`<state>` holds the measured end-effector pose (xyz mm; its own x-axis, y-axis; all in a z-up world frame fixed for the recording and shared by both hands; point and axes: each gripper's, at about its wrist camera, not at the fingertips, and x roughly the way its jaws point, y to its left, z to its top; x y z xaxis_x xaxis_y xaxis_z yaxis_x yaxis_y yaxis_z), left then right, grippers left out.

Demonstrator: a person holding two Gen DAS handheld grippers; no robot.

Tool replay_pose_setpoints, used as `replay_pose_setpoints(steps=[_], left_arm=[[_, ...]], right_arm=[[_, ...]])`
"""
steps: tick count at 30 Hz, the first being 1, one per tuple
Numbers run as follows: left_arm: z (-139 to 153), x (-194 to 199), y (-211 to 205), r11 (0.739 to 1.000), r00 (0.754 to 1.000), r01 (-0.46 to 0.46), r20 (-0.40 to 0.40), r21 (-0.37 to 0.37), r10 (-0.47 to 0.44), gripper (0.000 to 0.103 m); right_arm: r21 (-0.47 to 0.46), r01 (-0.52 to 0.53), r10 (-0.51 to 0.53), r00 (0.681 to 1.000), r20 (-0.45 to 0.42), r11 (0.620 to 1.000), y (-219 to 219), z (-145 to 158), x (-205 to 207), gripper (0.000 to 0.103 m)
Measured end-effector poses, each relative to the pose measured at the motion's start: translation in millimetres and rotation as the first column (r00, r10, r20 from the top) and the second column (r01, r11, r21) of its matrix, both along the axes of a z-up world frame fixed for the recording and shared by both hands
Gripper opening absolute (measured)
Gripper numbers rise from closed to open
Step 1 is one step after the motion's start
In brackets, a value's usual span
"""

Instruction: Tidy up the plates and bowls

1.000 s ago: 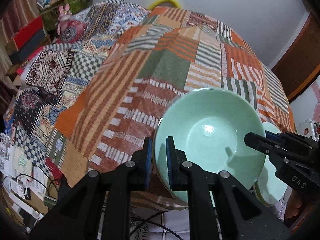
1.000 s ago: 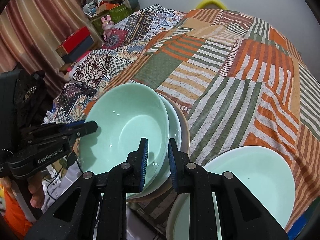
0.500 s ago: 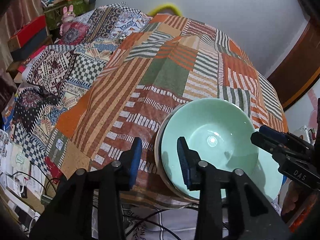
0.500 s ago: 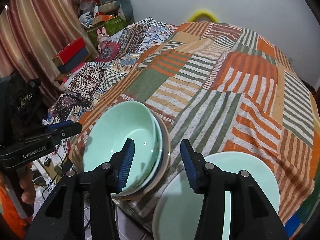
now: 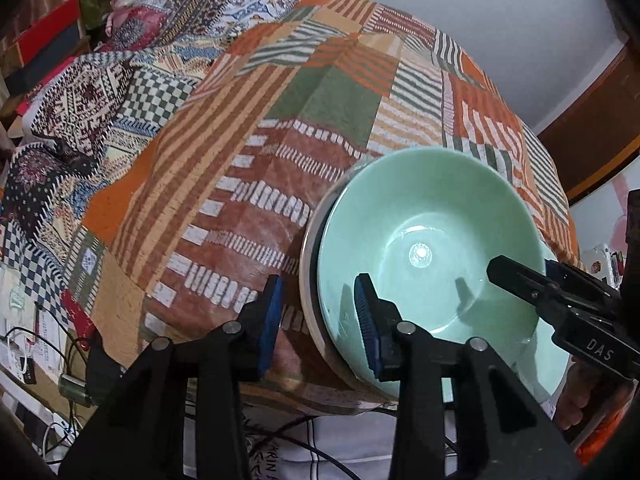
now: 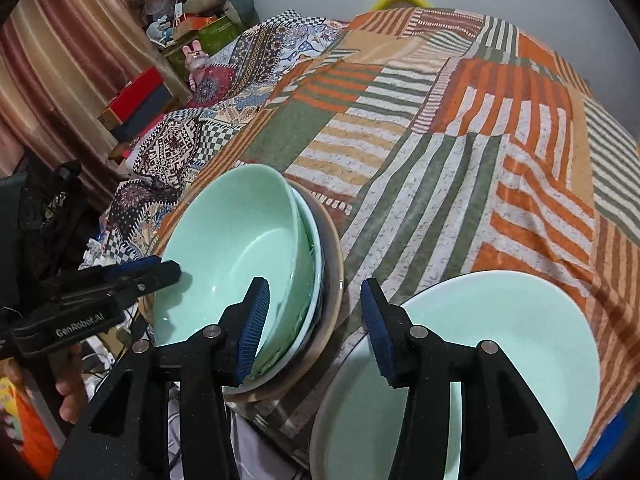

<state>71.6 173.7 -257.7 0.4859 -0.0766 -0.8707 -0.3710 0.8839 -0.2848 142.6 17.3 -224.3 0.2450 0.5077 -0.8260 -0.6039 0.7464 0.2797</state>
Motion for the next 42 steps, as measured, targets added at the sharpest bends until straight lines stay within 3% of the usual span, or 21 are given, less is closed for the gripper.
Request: replay_pose_setpoints(steps=[11, 15, 21, 42], left_arm=[[-11.6, 10.6, -4.1, 1.000, 1.000, 0.017, -0.008, -0.026, -0.017, 0.034], [-9.6, 13.4, -8.8, 1.000, 1.000, 0.029, -0.012, 0.007, -0.029, 0.033], [-7.9, 10.5, -7.8, 1.000, 1.000, 0.019, -0.012, -0.002, -0.019, 0.033], [26.0, -2.7, -16.4, 0.999, 0.999, 0.005, 0.037, 0.041, -0.006, 0.033]], right_arm=[[0.024, 0.004, -0.002, 0.998, -0.062, 1.000, 4.3, -12.6, 5.9, 0.039], [0.011, -0.001, 0.001, 0.999, -0.050, 1.000, 8.3, -12.0, 4.5, 0.035], [-0.009, 0.003, -0.003, 0.999, -0.046, 1.000, 8.2, -10.4, 4.1, 0.034], [0.003, 0.019, -0.019, 0.999, -0.047, 1.000, 2.1, 3.9, -4.1, 0.034]])
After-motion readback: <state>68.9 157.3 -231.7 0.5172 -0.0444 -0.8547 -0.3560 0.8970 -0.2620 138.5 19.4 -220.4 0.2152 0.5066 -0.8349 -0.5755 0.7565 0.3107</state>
